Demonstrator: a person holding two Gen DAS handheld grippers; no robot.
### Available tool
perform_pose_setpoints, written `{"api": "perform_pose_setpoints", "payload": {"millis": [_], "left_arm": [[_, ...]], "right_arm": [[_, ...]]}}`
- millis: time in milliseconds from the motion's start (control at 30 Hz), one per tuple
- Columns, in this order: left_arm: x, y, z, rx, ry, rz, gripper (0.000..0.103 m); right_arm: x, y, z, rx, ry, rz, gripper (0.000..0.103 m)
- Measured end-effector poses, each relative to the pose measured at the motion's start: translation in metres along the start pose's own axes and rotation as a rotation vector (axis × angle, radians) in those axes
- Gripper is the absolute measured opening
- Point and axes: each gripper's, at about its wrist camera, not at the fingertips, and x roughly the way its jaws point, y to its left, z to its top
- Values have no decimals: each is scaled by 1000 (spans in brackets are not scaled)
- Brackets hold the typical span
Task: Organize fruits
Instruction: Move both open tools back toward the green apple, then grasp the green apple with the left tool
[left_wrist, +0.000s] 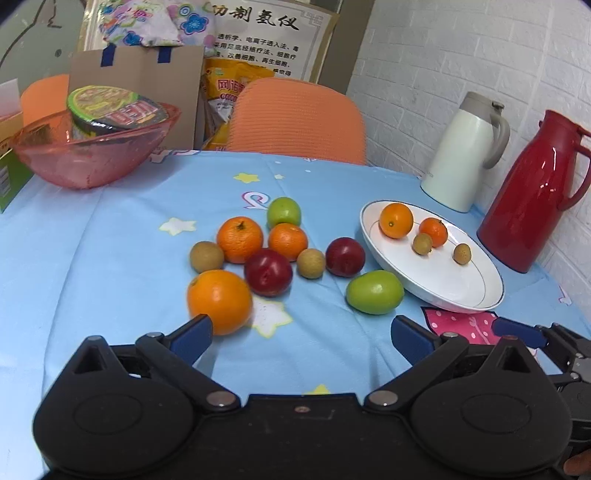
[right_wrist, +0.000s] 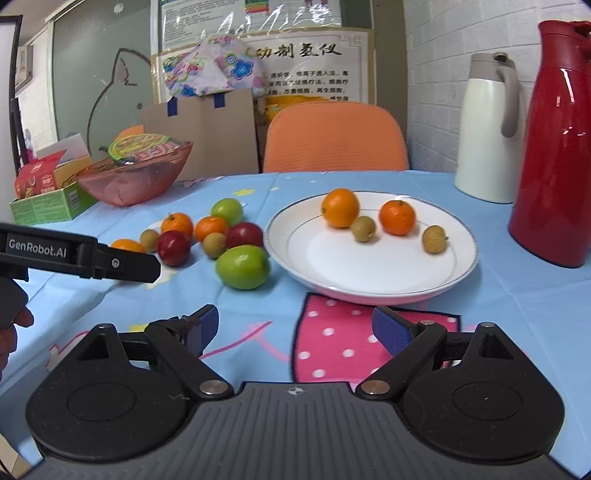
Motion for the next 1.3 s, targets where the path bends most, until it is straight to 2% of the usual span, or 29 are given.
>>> {"api": "perform_pose_setpoints", "payload": {"millis": [333, 567, 733, 833, 867, 933, 1033, 1100, 1233, 1300], "left_arm": [[-24, 37, -6, -75, -42, -18, 103], [-33, 60, -9, -117, -54, -25, 103], [-32, 68, -8, -136, -47, -53, 103], [-31, 70, -10, -135, -40, -69, 103], [-30, 70, -10, -133, -37, -72, 103], [-31, 70, -10, -132, -36, -75, 103], [-30, 72, -10, -134, -33, -73, 103], [-29, 71, -9, -139, -24, -85, 99], [-27, 60, -8, -114, -6, -137, 97], [-24, 55, -7, -106, 12, -179, 88]], "right_arm": [[27, 30, 11, 15, 43, 51, 103], [58, 42, 19, 62, 91, -22, 103], [67, 46, 24, 87, 92, -98, 103], [71, 44, 26, 108, 86, -105, 101], [72, 44, 26, 109, 84, -97, 85], [71, 41, 27, 110, 81, -80, 85], [64, 40, 23, 104, 82, -10, 85], [58, 46, 20, 68, 89, 33, 85], [41, 63, 10, -49, 101, 157, 85], [33, 68, 6, -92, 89, 155, 85]]}}
